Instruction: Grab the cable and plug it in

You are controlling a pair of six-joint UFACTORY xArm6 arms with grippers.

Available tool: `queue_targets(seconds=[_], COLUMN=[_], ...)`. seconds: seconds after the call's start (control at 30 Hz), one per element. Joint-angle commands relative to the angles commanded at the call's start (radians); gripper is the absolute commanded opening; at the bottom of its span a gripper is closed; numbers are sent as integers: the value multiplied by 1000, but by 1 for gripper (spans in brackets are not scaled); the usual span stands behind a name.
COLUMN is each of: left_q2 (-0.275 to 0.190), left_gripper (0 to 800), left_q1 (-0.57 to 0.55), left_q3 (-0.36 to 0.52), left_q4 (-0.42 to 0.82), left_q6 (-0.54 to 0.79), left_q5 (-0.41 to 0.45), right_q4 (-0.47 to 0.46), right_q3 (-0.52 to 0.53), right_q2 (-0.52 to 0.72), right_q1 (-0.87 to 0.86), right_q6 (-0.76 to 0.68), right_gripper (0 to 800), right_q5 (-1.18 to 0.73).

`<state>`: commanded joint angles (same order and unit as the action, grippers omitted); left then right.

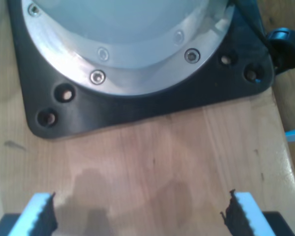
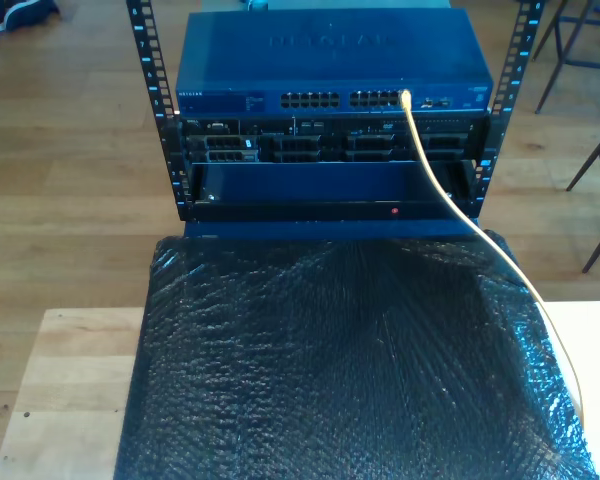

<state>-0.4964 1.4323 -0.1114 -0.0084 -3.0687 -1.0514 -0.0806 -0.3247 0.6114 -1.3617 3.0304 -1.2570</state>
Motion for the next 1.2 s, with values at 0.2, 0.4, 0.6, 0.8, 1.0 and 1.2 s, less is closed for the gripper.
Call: queue_targets(seconds=[0.2, 0.4, 0.6, 0.8, 1.0, 1.2], left_q2=[0, 0, 0, 0, 0, 0], left_gripper=[800, 800, 800, 800, 800, 800], left_q1=[0, 0, 0, 0, 0, 0], left_q3=[0, 0, 0, 0, 0, 0], left_q4=[0, 0, 0, 0, 0, 0], left_q6=[0, 0, 0, 0, 0, 0], left_q5=[0, 0, 0, 0, 0, 0], right_q4=[3, 2, 5, 11, 12, 12], right_q3=[63, 130, 201, 247, 279, 302], right_q2=[15, 21, 26, 37, 35, 35], right_q1=[-28, -40, -54, -55, -58, -58], right_q6=[15, 17, 17, 15, 15, 14], right_gripper=[798, 798, 798, 798, 799, 799], right_q5=[6, 74, 181, 256, 321, 364])
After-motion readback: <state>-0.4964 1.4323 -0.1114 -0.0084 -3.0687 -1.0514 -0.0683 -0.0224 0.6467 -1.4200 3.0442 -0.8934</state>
